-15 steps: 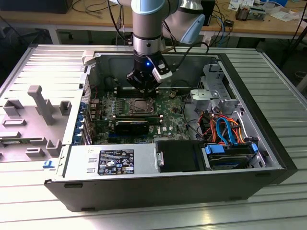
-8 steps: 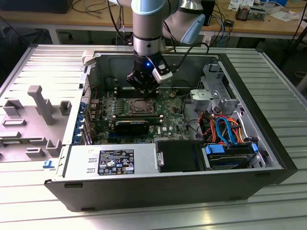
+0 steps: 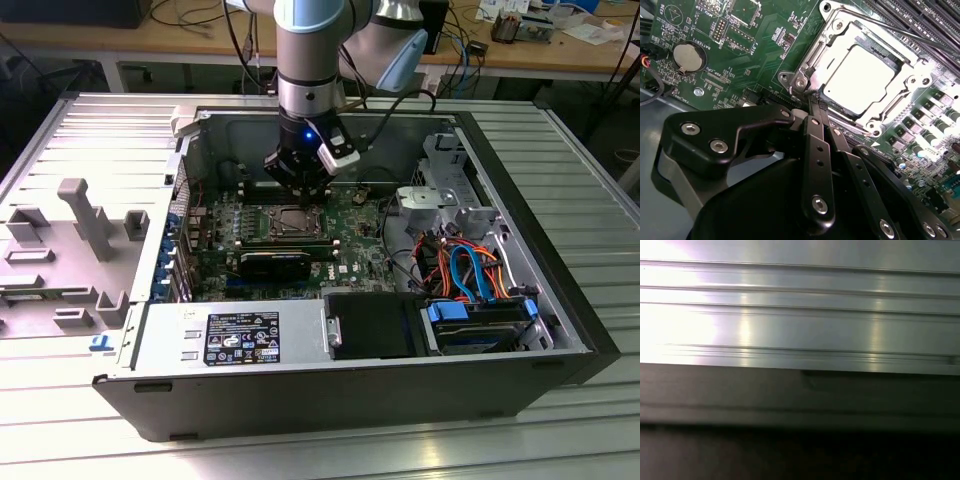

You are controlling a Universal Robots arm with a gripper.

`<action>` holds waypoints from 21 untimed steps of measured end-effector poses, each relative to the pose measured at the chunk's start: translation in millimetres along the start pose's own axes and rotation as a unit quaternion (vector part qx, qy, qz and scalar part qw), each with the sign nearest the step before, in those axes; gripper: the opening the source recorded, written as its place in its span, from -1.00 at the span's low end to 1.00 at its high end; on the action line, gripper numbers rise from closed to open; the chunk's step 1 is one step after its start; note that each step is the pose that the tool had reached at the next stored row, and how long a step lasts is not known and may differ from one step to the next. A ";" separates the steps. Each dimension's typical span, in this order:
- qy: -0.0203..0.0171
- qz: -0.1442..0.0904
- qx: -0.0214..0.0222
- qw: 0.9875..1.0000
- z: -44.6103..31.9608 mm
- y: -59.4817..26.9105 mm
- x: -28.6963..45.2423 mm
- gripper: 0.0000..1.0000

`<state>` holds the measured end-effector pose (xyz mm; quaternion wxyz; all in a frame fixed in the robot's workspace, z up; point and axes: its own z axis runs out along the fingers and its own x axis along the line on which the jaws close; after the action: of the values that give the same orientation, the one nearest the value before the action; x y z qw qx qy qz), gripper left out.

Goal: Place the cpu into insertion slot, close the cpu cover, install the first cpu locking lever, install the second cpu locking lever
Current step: 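Install the first cpu locking lever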

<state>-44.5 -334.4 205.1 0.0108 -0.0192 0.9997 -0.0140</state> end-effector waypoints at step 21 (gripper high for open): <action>-0.001 0.000 -0.012 1.000 -1.5 -0.1 -0.3 -0.79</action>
<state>-44.3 -334.4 206.7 0.0110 -0.0191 0.9998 -0.0017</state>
